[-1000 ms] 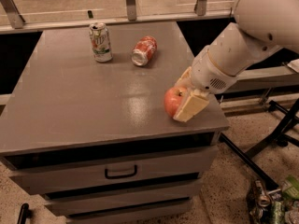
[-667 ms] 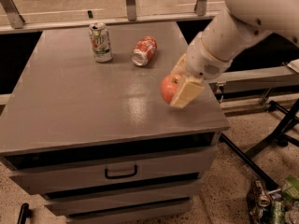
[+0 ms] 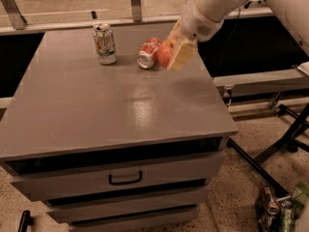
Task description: Move apple near coke can
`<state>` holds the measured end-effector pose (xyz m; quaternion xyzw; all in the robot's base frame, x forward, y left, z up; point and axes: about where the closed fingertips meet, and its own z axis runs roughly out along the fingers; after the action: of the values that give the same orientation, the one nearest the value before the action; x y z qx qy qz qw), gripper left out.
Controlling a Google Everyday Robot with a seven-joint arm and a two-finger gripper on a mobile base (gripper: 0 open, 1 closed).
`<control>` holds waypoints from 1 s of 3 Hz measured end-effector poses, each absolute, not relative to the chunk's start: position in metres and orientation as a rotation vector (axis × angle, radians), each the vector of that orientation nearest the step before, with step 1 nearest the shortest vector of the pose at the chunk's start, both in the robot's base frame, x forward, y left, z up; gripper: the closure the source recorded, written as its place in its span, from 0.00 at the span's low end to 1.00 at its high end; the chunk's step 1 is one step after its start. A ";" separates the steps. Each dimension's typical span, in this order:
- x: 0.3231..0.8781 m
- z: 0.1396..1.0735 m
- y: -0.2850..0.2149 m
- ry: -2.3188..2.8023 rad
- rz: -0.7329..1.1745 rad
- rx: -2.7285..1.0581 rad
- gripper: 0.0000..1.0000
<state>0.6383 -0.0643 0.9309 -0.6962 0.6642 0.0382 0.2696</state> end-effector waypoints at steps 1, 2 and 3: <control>0.687 0.941 -0.070 1.782 0.069 -1.817 1.00; 0.718 0.932 -0.087 1.804 0.090 -1.745 1.00; 0.736 0.907 -0.096 1.826 0.157 -1.702 1.00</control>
Offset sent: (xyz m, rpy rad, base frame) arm 0.1197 -0.0547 -0.0044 0.1317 -0.0463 -0.1475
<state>0.7360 -0.0964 0.9069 -0.6459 0.6930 0.0598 0.3147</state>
